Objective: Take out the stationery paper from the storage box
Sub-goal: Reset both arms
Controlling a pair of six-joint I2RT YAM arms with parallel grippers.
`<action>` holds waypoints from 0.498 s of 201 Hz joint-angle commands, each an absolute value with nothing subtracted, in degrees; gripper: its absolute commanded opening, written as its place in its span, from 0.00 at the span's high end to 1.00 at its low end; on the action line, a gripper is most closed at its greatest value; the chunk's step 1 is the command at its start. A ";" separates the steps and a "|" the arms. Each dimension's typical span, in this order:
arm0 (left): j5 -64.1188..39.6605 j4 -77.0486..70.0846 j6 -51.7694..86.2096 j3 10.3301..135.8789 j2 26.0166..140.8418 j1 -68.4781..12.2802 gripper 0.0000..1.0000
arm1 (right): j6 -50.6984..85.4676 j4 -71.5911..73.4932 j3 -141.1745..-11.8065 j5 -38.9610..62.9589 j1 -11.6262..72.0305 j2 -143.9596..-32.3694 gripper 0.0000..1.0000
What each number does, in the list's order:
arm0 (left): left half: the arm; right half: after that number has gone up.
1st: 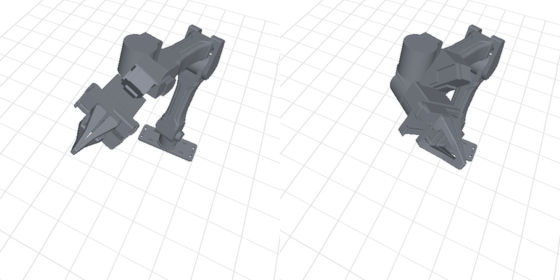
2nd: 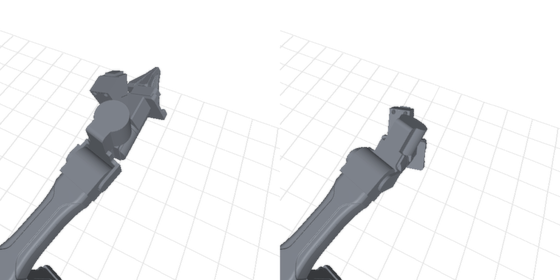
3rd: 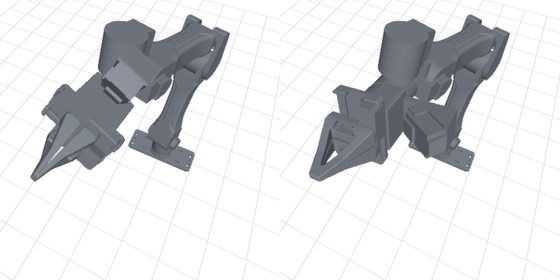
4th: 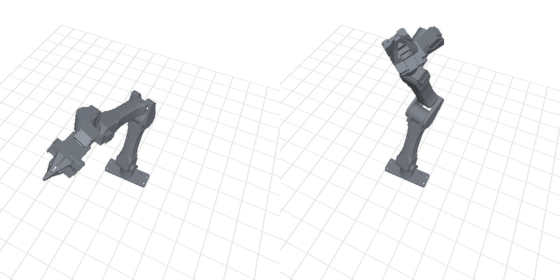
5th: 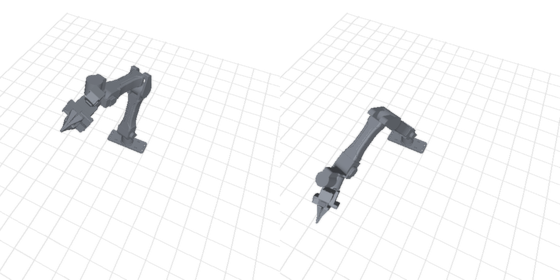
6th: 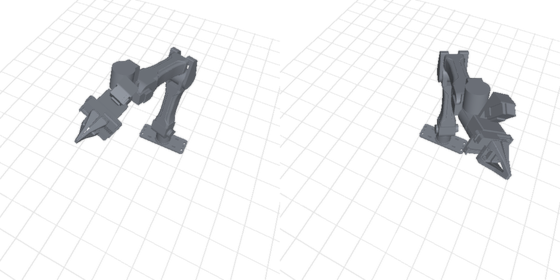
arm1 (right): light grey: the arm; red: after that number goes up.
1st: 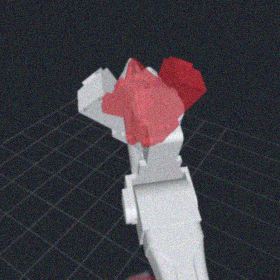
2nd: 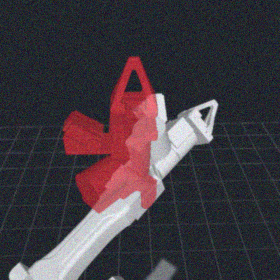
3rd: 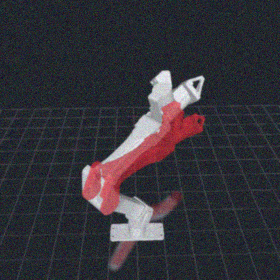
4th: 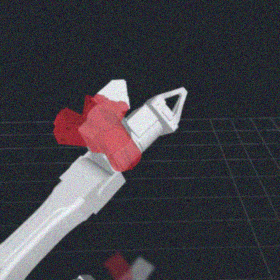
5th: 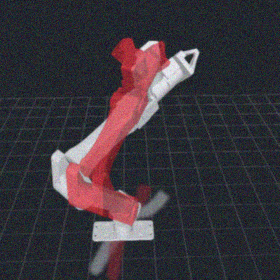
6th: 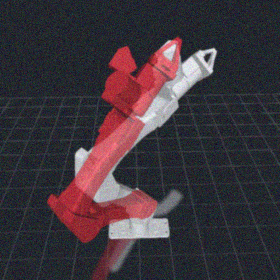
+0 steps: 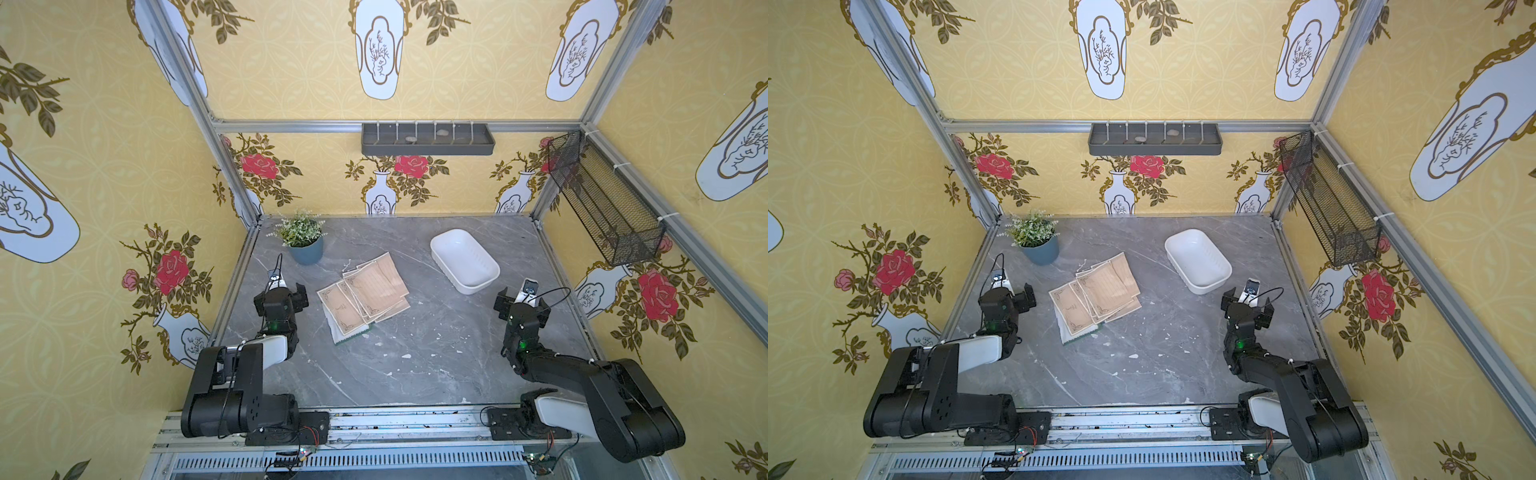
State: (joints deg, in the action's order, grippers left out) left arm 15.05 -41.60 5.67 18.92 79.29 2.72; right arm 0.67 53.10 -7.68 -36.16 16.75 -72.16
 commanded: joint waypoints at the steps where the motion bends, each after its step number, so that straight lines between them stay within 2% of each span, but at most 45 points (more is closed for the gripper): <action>1: 8.13 -45.65 6.85 18.44 80.18 4.46 0.01 | -3.33 62.25 -7.03 -34.99 15.84 -74.71 0.03; 20: 7.66 -46.73 6.75 18.07 80.72 4.57 0.01 | -2.08 65.73 -7.75 -32.02 12.01 -78.65 0.03; 31: 7.19 -47.54 6.59 17.80 81.19 4.57 0.01 | -0.19 61.89 -10.32 -28.93 9.10 -80.58 0.03; 44: 6.82 -48.44 6.42 17.55 81.43 4.57 0.01 | 2.05 54.96 -12.37 -24.43 6.97 -79.79 0.03; 71: 6.30 -49.37 6.11 17.14 81.73 4.57 0.01 | 5.69 55.87 -10.52 -14.91 0.18 -78.47 0.03; 100: 6.30 -49.23 6.06 17.17 81.80 4.57 0.01 | 5.21 54.50 -12.07 -11.46 -0.39 -79.95 0.03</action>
